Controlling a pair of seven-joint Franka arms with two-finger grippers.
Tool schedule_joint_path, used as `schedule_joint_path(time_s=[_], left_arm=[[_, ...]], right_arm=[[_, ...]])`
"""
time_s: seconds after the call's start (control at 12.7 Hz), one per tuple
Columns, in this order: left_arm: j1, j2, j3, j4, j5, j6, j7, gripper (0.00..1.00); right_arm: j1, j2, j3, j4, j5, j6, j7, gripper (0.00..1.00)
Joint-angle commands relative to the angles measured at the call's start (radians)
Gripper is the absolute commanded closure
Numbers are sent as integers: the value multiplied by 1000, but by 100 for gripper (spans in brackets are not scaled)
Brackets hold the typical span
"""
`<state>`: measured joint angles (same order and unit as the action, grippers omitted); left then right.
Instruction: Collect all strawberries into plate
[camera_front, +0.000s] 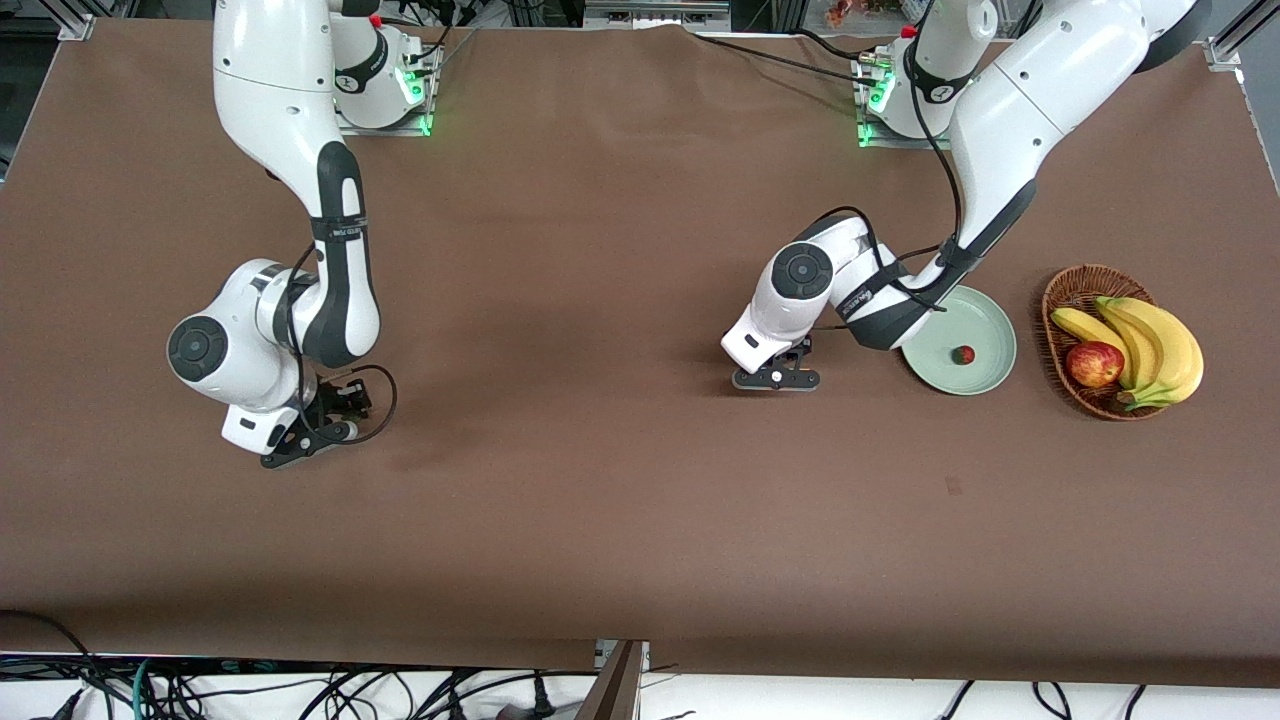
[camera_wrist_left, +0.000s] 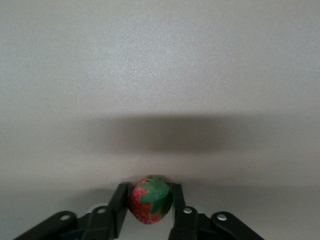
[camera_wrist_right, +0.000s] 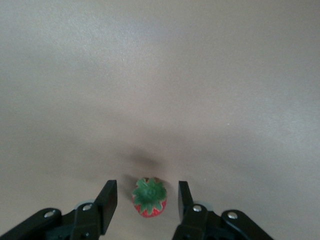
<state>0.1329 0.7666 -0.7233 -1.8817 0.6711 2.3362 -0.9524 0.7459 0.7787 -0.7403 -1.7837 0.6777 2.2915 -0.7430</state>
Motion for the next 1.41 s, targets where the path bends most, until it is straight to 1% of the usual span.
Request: schedule_joint_path(time_s=[0.0,0.08,0.16,0.31,0.39,0.47,0.63,0.71,0.78,0.86,1.02,1.18,1.33], left_arm=[[-7,-3,1,18,22,-20,-22,76],[-6,-4,-1,21,19,-35,-20,78],[2,-10,-4,23,18,-52,-17,78],[46,-53,-24,21,-14,-107,-3,78],[106,-75,-75,19,-45,-141,36,78],[191,-87,-134,19,-67,-196,90,78],[404,-86,-285,9,-71,-312,183,78],[480,-87,-318,-6,-71,-346,231,78],[546,-89,-332,-32,-68,-363,268,78],[592,-96,-337,-54,-59,-367,305,78],[664,-95,-331,-89,-41,-367,381,77],[766,-90,-331,-120,-33,-367,482,77],[800,-79,-308,-134,-30,-359,546,77]], right_arm=[[-23,1,27,-13,25,16,-32,42],[-48,1,53,-13,26,16,-32,42],[-71,1,74,-14,26,17,-42,42],[-89,1,88,-17,26,37,-73,43],[-89,1,90,-19,29,37,-73,46],[-89,1,90,-19,30,36,-73,53],[-89,-1,90,-14,30,28,-73,67],[-89,-1,90,-14,30,26,-72,72],[-89,-2,90,-13,30,23,-66,77],[-88,-6,90,-10,30,20,-59,79],[-82,-13,90,18,33,-33,-15,80],[-77,-15,88,103,31,-171,118,80],[-63,-15,91,189,30,-283,279,80]])
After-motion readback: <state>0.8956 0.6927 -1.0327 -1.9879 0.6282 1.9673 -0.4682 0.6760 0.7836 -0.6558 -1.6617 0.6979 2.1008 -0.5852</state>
